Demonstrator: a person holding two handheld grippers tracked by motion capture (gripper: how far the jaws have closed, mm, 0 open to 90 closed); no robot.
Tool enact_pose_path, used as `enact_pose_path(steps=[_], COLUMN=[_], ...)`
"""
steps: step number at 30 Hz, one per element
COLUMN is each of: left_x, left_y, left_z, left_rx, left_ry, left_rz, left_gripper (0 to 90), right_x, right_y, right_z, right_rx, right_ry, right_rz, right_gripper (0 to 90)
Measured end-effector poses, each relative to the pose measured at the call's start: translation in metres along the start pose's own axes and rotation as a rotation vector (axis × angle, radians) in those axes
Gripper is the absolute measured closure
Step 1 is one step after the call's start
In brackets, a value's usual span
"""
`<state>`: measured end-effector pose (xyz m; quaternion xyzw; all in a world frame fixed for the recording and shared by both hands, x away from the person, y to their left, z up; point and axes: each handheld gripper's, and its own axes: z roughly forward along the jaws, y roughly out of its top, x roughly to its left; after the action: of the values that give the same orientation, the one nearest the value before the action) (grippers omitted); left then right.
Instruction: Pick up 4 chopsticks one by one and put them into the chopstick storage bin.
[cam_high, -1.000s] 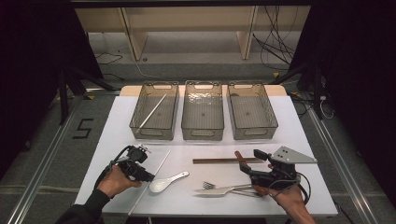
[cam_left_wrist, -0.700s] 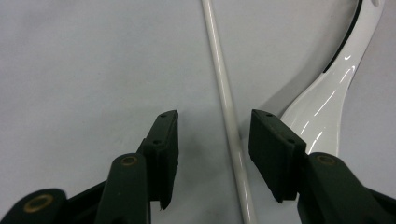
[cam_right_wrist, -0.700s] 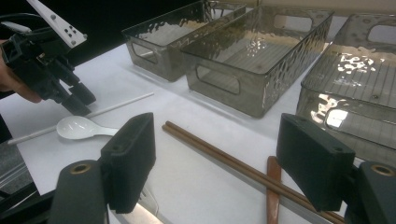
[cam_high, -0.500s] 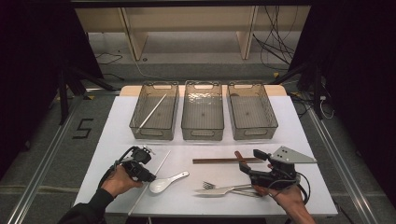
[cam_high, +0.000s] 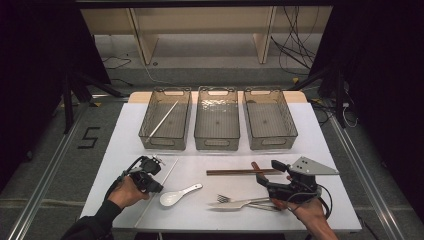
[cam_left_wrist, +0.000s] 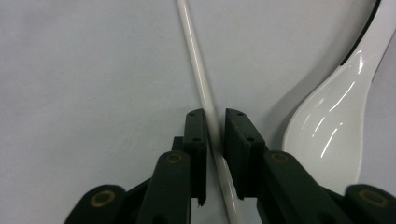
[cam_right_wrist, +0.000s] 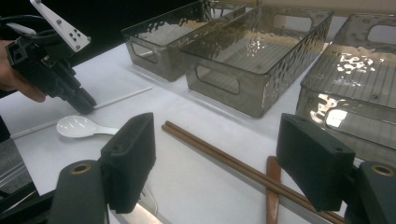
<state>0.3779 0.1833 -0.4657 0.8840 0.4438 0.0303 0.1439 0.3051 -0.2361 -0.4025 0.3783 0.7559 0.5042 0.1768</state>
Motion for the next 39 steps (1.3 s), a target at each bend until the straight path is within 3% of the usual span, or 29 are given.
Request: enact_pose_path(steps=[11,17,21,28,39], left_x=[0.005,-0.005,-0.006,-0.006,-0.001], left_y=[0.000,0.004,0.004,0.004,0.003], left_z=[-0.001,0.001,0.000,0.000,-0.001], left_rx=[-0.006,0.038,0.049,0.045,0.041], left_ry=[-0.022,0.035,0.024,0.020,-0.008], left_rz=[-0.006,0.027,0.030,0.040,0.045], left_gripper=[80.7,76.0,72.8,84.2,84.4], right_x=[0.000,0.000,-0.001,0.000,-0.001], right_y=[0.000,0.000,0.000,0.000,0.000], right_z=[0.000,0.000,0.000,0.000,0.000], right_rx=[0.000,0.003,0.000,0.000,-0.002], right_ry=[-0.002,-0.004,-0.002,-0.003,-0.004], right_rz=[-0.002,-0.003,0.000,-0.001,-0.003], right_gripper=[29.1,29.2,29.1,29.2,29.4])
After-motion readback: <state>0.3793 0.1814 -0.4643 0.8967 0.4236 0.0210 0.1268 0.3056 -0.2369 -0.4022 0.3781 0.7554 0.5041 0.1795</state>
